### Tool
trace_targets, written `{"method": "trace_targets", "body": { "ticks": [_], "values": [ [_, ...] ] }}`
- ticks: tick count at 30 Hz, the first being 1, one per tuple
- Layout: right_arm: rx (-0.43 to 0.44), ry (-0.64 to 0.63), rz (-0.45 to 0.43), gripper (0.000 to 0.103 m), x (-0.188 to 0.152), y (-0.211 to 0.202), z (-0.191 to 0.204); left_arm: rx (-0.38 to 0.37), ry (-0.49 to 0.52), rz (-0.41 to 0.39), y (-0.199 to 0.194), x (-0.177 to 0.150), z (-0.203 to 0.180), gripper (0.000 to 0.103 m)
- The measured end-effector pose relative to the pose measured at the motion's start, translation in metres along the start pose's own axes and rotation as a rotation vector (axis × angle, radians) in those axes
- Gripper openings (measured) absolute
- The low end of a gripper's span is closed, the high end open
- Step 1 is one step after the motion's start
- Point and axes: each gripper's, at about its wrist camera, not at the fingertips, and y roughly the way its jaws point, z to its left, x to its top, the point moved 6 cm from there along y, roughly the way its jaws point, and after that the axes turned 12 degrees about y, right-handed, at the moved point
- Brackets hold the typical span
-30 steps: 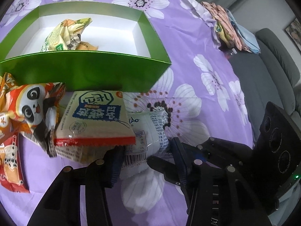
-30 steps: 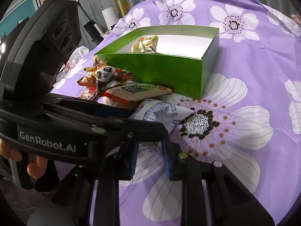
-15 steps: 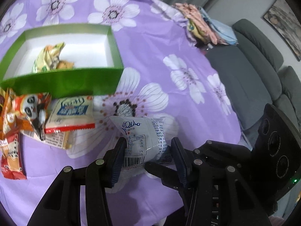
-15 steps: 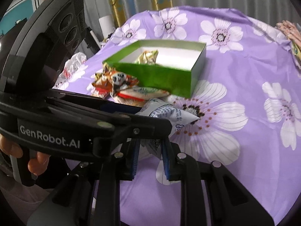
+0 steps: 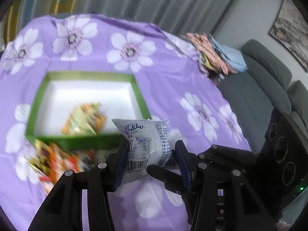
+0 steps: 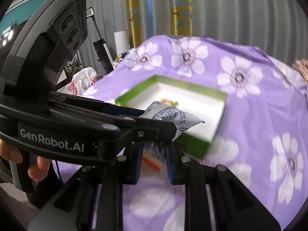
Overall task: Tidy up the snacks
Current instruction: 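Place the Qibo packet into the green box and open the right gripper, then move the right gripper back toward the remaining snack pile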
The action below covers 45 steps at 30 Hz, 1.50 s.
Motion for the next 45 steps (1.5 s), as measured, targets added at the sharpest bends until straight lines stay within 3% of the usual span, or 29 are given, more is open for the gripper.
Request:
{"method": "trace_targets", "body": {
  "ticks": [10, 22, 26, 27, 29, 30, 34, 45],
  "values": [
    [0.048, -0.077, 0.024, 0.022, 0.048, 0.068, 0.027, 0.067, -0.095, -0.039, -0.005, 0.025, 0.086, 0.049],
    [0.079, -0.026, 0.117, 0.023, 0.046, 0.133, 0.027, 0.075, -0.195, 0.019, 0.025, 0.011, 0.148, 0.049],
    [0.053, 0.024, 0.135, 0.031, 0.046, 0.145, 0.02, 0.072, -0.243, 0.047, 0.037, 0.006, 0.16, 0.051],
    [0.047, 0.038, 0.136, 0.03, 0.046, 0.145, 0.018, 0.086, -0.253, 0.058, 0.039, 0.004, 0.164, 0.054],
    [0.047, 0.064, 0.131, 0.035, 0.045, 0.14, 0.013, 0.103, -0.263, 0.06, 0.038, 0.002, 0.168, 0.071],
    [0.049, 0.071, 0.126, 0.038, 0.045, 0.137, 0.011, 0.098, -0.264, 0.058, 0.037, 0.001, 0.169, 0.072],
    [0.039, 0.115, 0.092, 0.051, 0.042, 0.114, 0.001, 0.106, -0.264, 0.045, 0.023, 0.0, 0.171, 0.074],
    [0.019, 0.239, 0.075, 0.054, 0.009, 0.06, -0.02, 0.139, -0.256, 0.04, -0.018, -0.022, 0.157, 0.075]
  ]
}}
